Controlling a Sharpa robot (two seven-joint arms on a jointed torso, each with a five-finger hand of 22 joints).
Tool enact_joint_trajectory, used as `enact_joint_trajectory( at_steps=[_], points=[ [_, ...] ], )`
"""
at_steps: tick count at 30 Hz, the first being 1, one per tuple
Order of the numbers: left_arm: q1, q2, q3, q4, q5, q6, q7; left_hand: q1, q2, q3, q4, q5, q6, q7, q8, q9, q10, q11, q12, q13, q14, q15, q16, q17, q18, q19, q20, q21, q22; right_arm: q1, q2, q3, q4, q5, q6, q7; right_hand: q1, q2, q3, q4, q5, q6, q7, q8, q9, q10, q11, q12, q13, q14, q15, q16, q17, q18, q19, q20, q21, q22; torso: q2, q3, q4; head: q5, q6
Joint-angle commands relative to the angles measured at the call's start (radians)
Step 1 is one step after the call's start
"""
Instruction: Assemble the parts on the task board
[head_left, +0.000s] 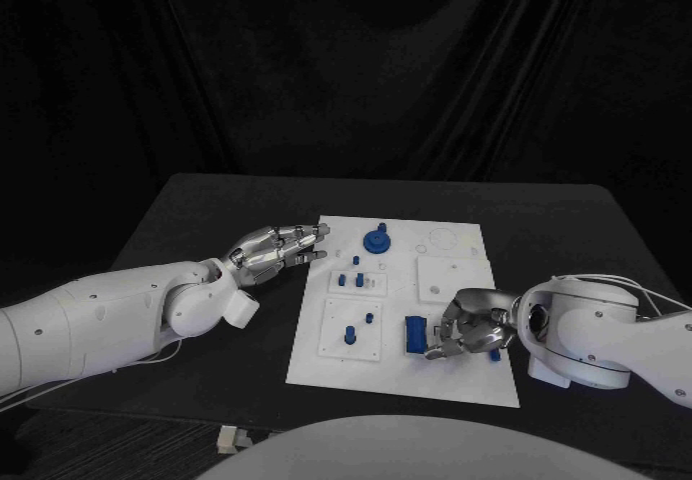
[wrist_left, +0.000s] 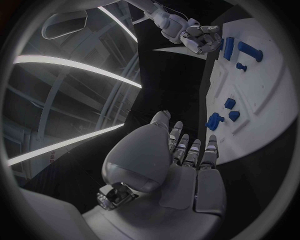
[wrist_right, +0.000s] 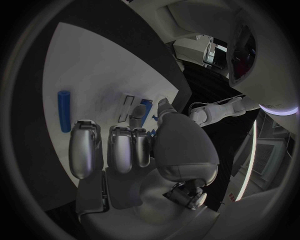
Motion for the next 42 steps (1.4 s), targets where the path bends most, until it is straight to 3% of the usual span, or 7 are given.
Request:
enact_joint_trajectory(
  at_steps=[1, 3, 6, 11, 15, 23, 42],
  points=[
    [-0.002, 0.0, 0.001, -0.001, 0.004, 0.015, 0.011, -0.002, 0.008, 0.006, 0.002, 0.003, 0.002, -0.001, 0.005, 0.001, -0.001, 0.006, 0.004, 0.001, 0.0, 0.004, 0.005, 0.001, 0.012, 0.01, 0.0, 0.004, 0.001, 0.039, -0.025, 0.002, 0.008, 0.036, -0.036, -0.005, -0.068, 0.037, -0.001, 0.013, -0.001, 0.005, 0.006, -0.058, -0.055, 0.104, 0.01, 0.003, 0.263, 0.085, 0.008, -0.002, 0.168, 0.004, 0.046, 0.007, -0.004, 0.215, 0.0, -0.0001, 0.0002, -0.005, 0.0],
    [-0.002, -0.001, 0.001, 0.0, 0.004, 0.014, 0.011, -0.001, 0.008, 0.006, 0.002, 0.004, 0.003, -0.001, 0.005, 0.001, 0.0, 0.006, 0.005, 0.001, 0.001, 0.004, 0.006, 0.001, 0.012, 0.01, 0.0, 0.005, 0.002, 0.063, -0.041, 0.002, 0.007, 0.067, -0.023, -0.028, -0.137, 0.098, -0.009, 0.009, 0.006, -0.011, 0.024, -0.155, -0.151, 0.104, 0.023, 0.003, 0.263, 0.084, 0.021, -0.006, 0.16, 0.006, 0.043, 0.013, -0.01, 0.213, 0.0, -0.0001, 0.0002, -0.006, 0.0],
    [-0.003, -0.002, 0.001, 0.001, 0.004, 0.012, 0.011, -0.001, 0.008, 0.007, 0.001, 0.005, 0.004, 0.0, 0.006, 0.001, 0.001, 0.006, 0.006, 0.002, 0.002, 0.005, 0.007, 0.002, 0.012, 0.011, 0.0, 0.005, 0.003, 0.108, -0.064, 0.002, -0.003, 0.119, -0.004, -0.068, -0.155, 0.148, -0.025, 0.01, 0.071, 0.015, 0.07, -0.378, -0.435, 0.104, 0.06, 0.003, 0.263, 0.083, 0.059, -0.009, 0.153, 0.007, 0.042, 0.044, -0.014, 0.212, 0.0, -0.0001, -0.0002, -0.009, 0.0],
    [-0.003, -0.002, 0.001, 0.002, 0.004, 0.01, 0.012, 0.0, 0.007, 0.008, 0.001, 0.006, 0.005, 0.0, 0.006, 0.001, 0.001, 0.007, 0.006, 0.002, 0.002, 0.005, 0.007, 0.002, 0.012, 0.012, 0.001, 0.005, 0.003, 0.151, -0.086, 0.002, -0.029, 0.114, 0.039, -0.139, -0.092, 0.146, -0.015, -0.016, 0.205, 0.101, 0.062, -0.433, -0.562, 0.104, 0.06, 0.003, 0.263, 0.086, 0.05, -0.001, 0.167, 0.004, 0.048, 0.048, 0.0, 0.216, 0.0, 0.0001, 0.0002, -0.02, 0.0],
    [-0.003, -0.002, 0.001, 0.002, 0.004, 0.009, 0.012, 0.001, 0.007, 0.008, 0.0, 0.007, 0.006, 0.0, 0.007, 0.001, 0.002, 0.007, 0.008, 0.002, 0.003, 0.006, 0.008, 0.002, 0.012, 0.013, 0.001, 0.006, 0.004, 0.163, -0.08, 0.002, -0.065, 0.029, 0.102, -0.181, -0.085, 0.138, -0.025, -0.01, 0.147, 0.123, 0.062, -0.454, -0.612, 0.104, 0.061, 0.003, 0.263, 0.088, 0.051, 0.006, 0.181, -0.001, 0.055, 0.048, 0.019, 0.222, 0.0, -0.0002, 0.0001, -0.029, 0.0],
    [-0.003, -0.005, 0.001, 0.006, 0.004, 0.005, 0.017, 0.002, 0.006, 0.01, -0.002, 0.009, -0.001, 0.0, 0.005, 0.0, 0.006, 0.008, 0.011, 0.003, 0.005, 0.008, 0.009, 0.002, 0.012, 0.014, 0.002, 0.007, 0.005, 0.159, -0.071, 0.002, -0.1, -0.1, 0.172, -0.211, -0.034, 0.133, -0.019, -0.038, 0.151, 0.171, 0.053, -0.451, -0.64, 0.104, 0.057, 0.003, 0.263, 0.09, 0.044, 0.011, 0.192, -0.004, 0.061, 0.044, 0.032, 0.227, 0.001, 0.0001, 0.0001, -0.049, 0.0],
    [-0.003, -0.005, 0.001, 0.007, 0.004, 0.008, 0.014, 0.003, 0.005, 0.01, -0.003, 0.009, 0.0, 0.0, 0.005, 0.0, 0.008, 0.009, 0.014, 0.003, 0.005, 0.008, 0.009, 0.002, 0.012, 0.015, 0.002, 0.007, 0.005, 0.104, -0.079, 0.001, -0.079, -0.125, 0.168, -0.216, -0.023, 0.131, -0.026, -0.043, 0.143, 0.213, 0.044, -0.452, -0.671, 0.104, 0.048, 0.003, 0.263, 0.085, 0.039, 0.001, 0.168, -0.002, 0.057, 0.039, 0.025, 0.224, 0.0, -0.0001, 0.0001, -0.089, 0.0]
  ],
)
